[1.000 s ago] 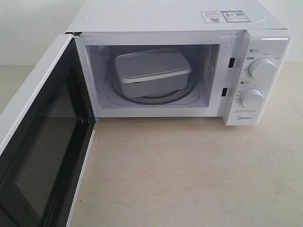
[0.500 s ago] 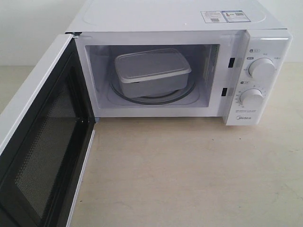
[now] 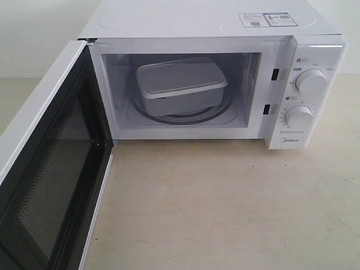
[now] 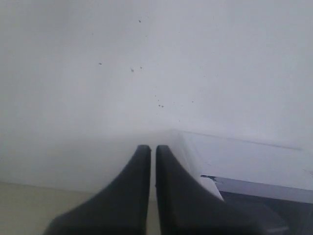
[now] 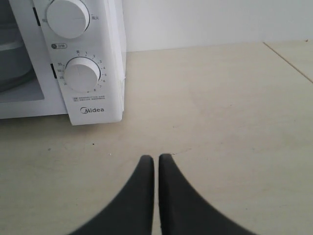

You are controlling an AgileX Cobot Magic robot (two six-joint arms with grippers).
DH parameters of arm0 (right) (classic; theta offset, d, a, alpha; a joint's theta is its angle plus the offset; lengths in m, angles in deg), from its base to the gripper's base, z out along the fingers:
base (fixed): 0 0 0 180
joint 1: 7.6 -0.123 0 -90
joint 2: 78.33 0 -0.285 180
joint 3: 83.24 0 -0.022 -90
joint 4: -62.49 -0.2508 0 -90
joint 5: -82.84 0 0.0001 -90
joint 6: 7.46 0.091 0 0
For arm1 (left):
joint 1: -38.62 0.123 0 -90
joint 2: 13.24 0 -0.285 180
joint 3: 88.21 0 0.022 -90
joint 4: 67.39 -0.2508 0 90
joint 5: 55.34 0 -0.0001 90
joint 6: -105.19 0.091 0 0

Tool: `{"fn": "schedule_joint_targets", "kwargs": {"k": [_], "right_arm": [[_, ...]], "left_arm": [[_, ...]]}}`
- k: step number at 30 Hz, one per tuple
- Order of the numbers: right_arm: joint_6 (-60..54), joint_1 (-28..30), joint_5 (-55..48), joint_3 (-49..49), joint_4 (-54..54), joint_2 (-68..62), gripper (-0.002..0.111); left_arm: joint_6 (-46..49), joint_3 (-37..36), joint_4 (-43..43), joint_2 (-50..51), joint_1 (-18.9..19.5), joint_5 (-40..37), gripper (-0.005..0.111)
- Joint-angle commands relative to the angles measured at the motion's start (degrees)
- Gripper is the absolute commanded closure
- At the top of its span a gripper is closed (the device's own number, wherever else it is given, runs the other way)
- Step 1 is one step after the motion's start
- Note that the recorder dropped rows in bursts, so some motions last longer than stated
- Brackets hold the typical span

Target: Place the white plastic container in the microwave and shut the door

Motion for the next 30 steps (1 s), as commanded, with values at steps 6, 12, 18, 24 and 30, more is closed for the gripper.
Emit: {"fn": "schedule_joint_targets", "kwargs": {"k": [6, 12, 18, 24, 30], "right_arm": [[-0.2, -0.1, 0.0, 0.0, -0.1, 0.3, 0.108], [-0.2, -0.1, 0.0, 0.0, -0.1, 0.3, 0.108], [-0.2, -0.1, 0.0, 0.0, -0.1, 0.3, 0.108], [-0.2, -0.1, 0.0, 0.0, -0.1, 0.3, 0.108], [-0.2, -0.1, 0.3, 0.0, -0.1, 0.3, 0.108]], "left_arm": [[-1.2, 5.0, 2.8, 0.3, 0.0, -12.6, 0.102], [-2.8, 6.3, 7.4, 3.1, 0.0, -10.7, 0.102], [-2.6, 15.0, 7.4, 19.0, -0.3, -24.0, 0.102], [12.5, 21.8, 7.2, 36.3, -0.3, -34.1, 0.102], [19.8, 22.6, 6.6, 48.9, -0.3, -35.1, 0.102]]}}
